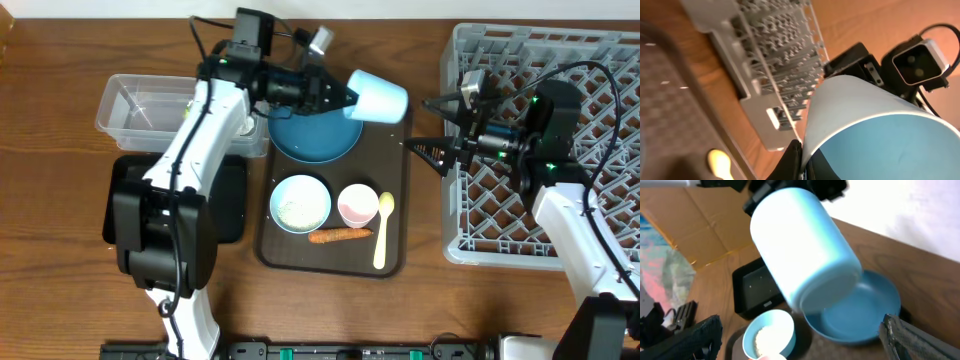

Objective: Sort waste into correct bins and load items into the dishwasher rack
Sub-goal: 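Grasp cup with right gripper and release it from left gripper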

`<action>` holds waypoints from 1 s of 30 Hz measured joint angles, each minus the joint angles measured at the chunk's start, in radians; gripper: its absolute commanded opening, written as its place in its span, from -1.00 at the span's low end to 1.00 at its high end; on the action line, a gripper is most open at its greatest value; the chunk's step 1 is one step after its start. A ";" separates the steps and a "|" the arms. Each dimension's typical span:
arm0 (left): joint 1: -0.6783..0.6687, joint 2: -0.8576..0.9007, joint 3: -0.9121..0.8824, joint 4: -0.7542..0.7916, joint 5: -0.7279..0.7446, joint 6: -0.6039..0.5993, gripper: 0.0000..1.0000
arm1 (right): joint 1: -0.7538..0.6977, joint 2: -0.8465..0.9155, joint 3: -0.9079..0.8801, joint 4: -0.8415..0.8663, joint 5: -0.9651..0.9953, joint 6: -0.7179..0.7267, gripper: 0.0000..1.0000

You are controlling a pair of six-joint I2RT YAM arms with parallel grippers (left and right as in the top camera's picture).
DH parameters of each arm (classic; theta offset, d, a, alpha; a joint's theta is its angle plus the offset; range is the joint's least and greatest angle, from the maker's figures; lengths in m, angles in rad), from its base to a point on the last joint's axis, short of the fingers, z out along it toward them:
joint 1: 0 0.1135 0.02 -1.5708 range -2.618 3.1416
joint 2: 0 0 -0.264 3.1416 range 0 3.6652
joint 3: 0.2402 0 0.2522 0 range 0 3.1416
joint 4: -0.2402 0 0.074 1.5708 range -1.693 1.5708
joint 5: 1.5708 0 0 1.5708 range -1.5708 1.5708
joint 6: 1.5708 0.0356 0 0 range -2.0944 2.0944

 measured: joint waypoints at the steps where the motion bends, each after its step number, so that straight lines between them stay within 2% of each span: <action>1: -0.006 0.000 0.000 0.003 0.011 0.000 -0.88 | 0.007 0.000 0.000 0.008 -0.005 0.000 0.96; 13: -0.032 0.000 0.000 0.017 0.114 -0.007 -0.88 | 0.031 0.000 0.000 0.111 -0.024 -0.003 0.86; 22: -0.084 0.000 0.000 0.018 0.135 -0.019 -0.88 | 0.053 0.000 0.000 0.154 -0.020 -0.004 0.77; 30: -0.089 0.000 0.000 0.018 0.135 -0.019 -0.88 | 0.053 0.000 0.000 0.192 -0.026 -0.006 0.61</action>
